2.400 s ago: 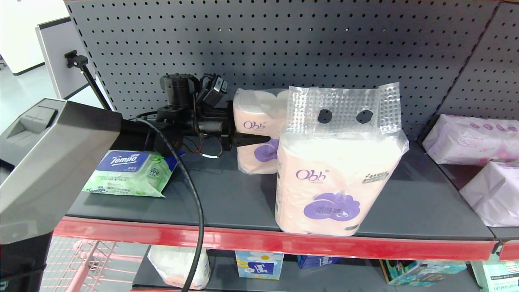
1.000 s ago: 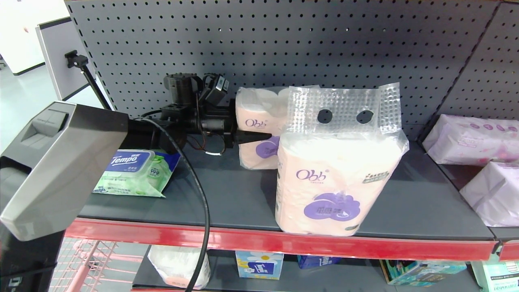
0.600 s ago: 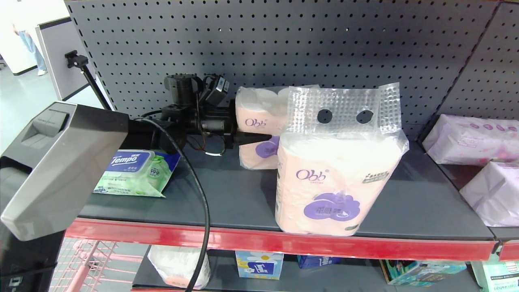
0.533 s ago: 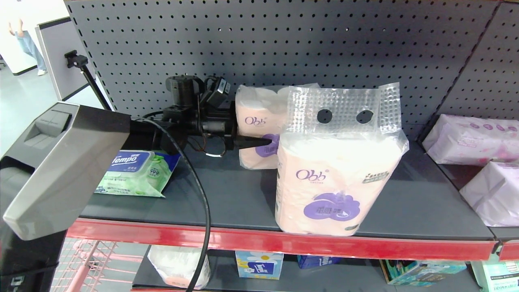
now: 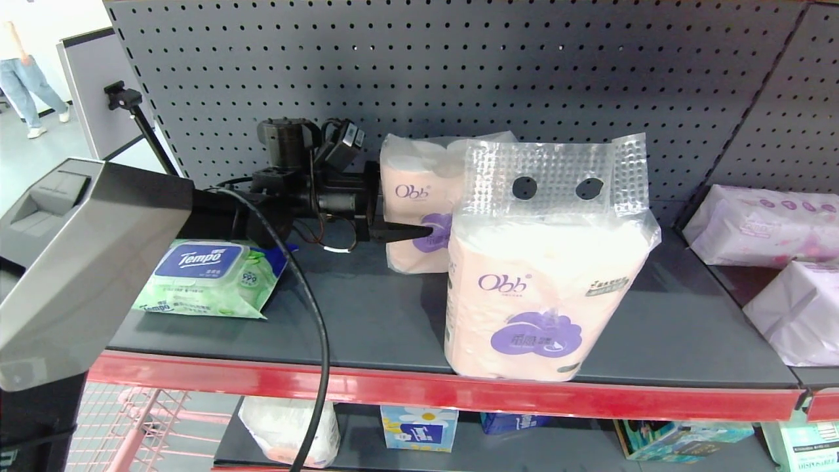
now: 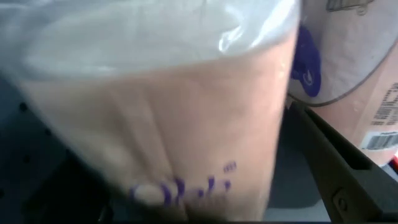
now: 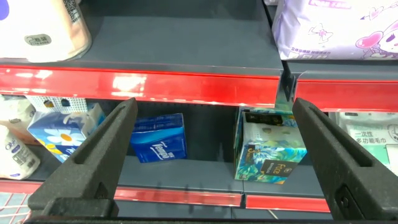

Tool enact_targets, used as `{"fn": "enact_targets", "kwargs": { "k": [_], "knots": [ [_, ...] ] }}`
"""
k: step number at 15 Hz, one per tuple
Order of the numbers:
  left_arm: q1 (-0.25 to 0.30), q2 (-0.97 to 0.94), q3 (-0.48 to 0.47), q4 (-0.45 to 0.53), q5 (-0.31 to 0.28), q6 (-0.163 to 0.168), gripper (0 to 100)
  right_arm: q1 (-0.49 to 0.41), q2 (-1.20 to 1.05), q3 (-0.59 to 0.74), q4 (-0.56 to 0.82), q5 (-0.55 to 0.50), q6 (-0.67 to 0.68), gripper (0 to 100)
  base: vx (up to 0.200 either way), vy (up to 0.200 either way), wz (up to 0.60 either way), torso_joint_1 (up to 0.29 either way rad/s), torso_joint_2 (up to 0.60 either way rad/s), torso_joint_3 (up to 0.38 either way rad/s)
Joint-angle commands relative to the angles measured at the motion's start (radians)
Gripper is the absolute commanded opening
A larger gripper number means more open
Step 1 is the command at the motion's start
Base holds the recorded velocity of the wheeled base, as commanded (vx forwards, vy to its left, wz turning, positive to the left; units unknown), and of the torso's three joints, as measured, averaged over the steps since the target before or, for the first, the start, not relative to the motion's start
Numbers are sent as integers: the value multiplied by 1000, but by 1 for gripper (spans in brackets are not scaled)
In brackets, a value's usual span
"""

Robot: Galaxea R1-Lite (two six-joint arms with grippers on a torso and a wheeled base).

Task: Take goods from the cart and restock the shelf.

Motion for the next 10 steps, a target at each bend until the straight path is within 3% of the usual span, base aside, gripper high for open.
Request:
{"fn": "enact_targets", "kwargs": {
  "k": [1, 7, 10],
  "knots": [
    [31, -69, 61, 6, 5, 1, 100, 0, 1, 0, 0, 1, 0, 100, 0, 0, 0, 0, 0, 0],
    [102, -217, 244, 3, 22, 3, 100, 0, 1, 0, 0, 1, 0, 100, 0, 0, 0, 0, 0, 0],
    [126, -293, 350, 4, 22, 30, 100, 0, 1, 0, 0, 1, 0, 100, 0, 0, 0, 0, 0, 0]
  ]
}}
